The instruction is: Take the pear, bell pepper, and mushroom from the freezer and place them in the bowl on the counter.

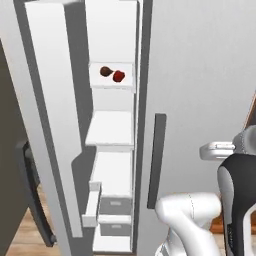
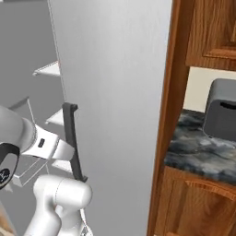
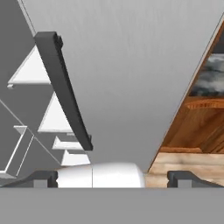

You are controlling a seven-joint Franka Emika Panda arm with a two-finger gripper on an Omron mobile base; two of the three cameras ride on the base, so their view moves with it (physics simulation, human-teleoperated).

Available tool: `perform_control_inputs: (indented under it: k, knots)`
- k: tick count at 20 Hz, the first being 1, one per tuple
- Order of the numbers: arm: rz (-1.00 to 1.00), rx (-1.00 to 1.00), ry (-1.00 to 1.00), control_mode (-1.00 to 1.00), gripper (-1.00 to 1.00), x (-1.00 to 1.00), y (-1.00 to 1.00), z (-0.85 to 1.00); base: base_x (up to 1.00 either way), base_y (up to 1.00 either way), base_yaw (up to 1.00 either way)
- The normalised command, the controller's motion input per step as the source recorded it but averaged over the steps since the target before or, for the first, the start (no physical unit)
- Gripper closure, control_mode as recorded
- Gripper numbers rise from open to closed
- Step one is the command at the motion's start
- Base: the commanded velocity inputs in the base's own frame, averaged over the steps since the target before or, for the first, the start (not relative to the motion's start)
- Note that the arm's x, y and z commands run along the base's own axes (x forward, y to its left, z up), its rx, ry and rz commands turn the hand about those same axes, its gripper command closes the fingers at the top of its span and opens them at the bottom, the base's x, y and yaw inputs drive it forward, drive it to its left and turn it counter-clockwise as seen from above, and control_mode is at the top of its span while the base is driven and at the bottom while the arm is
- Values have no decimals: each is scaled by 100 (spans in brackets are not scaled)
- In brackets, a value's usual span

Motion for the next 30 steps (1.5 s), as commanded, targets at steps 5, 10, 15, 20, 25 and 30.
perform_control_inputs:
  k: [5, 10, 15, 20, 25, 30]
  knots:
    - [0, 0, 0, 100, -100, 0, 0, 0, 10, 81, 16]
    - [0, 0, 0, 100, -100, 0, 0, 0, 12, 80, 14]
    - [0, 0, 0, 100, -100, 0, 0, 0, 51, 17, 18]
    - [0, 0, 0, 100, -100, 0, 0, 0, 73, 0, 25]
    - [0, 0, 0, 100, -100, 0, 0, 0, 83, 0, 30]
    - [0, 0, 0, 100, -100, 0, 0, 0, 97, -14, 38]
